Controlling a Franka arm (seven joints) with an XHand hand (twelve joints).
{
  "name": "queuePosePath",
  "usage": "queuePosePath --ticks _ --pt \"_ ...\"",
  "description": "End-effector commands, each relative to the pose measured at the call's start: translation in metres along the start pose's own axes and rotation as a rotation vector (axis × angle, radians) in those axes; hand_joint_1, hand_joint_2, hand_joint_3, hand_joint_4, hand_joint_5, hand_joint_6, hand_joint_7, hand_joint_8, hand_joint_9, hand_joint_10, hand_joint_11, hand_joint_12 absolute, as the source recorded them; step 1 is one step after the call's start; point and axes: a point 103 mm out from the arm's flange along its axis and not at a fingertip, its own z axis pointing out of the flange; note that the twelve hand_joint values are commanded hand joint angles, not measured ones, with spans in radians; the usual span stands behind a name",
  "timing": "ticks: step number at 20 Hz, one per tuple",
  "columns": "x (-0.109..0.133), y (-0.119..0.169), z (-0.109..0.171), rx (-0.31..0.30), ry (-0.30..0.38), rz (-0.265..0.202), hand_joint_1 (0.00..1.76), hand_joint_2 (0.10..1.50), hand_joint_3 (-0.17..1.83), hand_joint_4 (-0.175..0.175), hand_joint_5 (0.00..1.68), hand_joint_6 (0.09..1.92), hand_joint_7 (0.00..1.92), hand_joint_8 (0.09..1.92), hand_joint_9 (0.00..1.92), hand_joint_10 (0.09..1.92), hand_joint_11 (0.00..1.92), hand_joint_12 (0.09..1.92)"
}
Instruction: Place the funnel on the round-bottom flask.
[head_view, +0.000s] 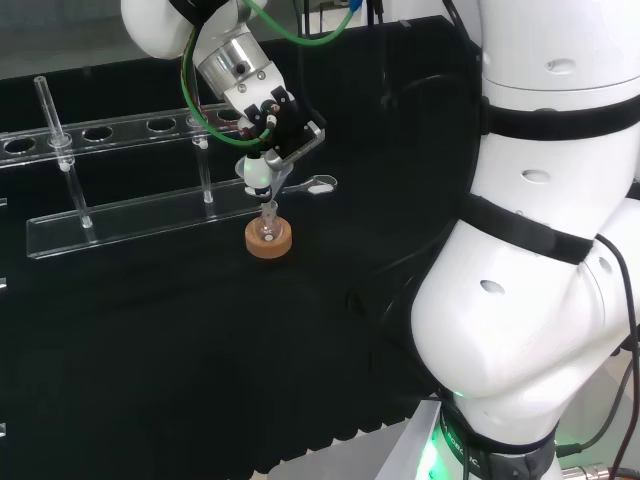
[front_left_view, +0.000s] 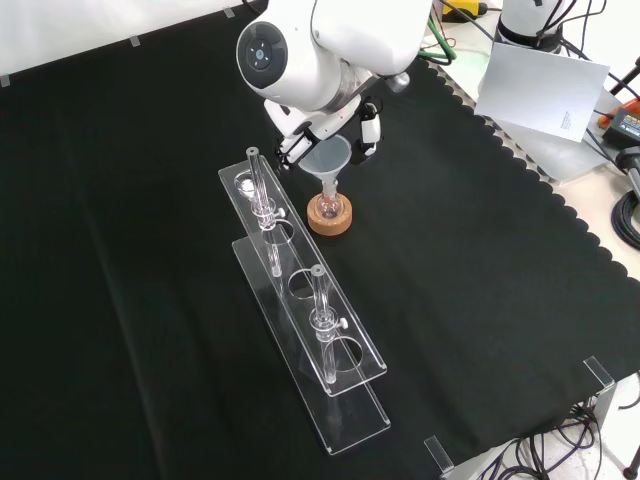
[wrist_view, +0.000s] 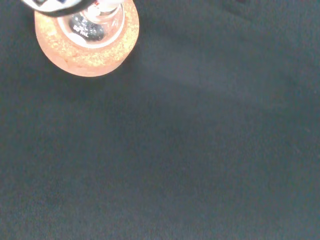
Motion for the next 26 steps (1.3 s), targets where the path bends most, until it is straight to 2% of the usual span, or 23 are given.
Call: queuePosePath --ticks 1,8,12,18,22,26 --pt "0.001 0.000 0.000 -0.002 -0.003 0.001 0.76 0.59 0.74 -0.049 0.19 0.09 0.05 0.70 0.51 0.65 0.48 1.31" --pt "0.002 0.003 0.000 -0.003 -0.004 -0.004 0.76 0.60 0.73 -0.047 0.18 0.09 0.04 0.69 0.49 0.67 0.46 1.32" --pt "0.002 0.000 -0.003 -0.030 0.003 -0.008 0.75 0.60 0.72 -0.046 0.17 0.09 0.02 0.68 0.44 0.68 0.43 1.34" --pt "0.000 -0.012 -0.008 -0.064 0.008 -0.003 0.70 0.60 0.67 -0.036 0.11 0.09 0.00 0.45 0.24 0.75 0.32 1.39" --pt "-0.007 -0.025 -0.013 -0.111 0.027 0.000 0.63 0.61 0.60 -0.024 0.05 0.09 0.00 0.14 0.04 0.80 0.15 1.47" --pt "-0.022 -0.038 -0.018 -0.142 0.096 0.000 0.58 0.62 0.56 -0.022 0.03 0.09 0.02 0.09 0.01 0.82 0.10 1.49"
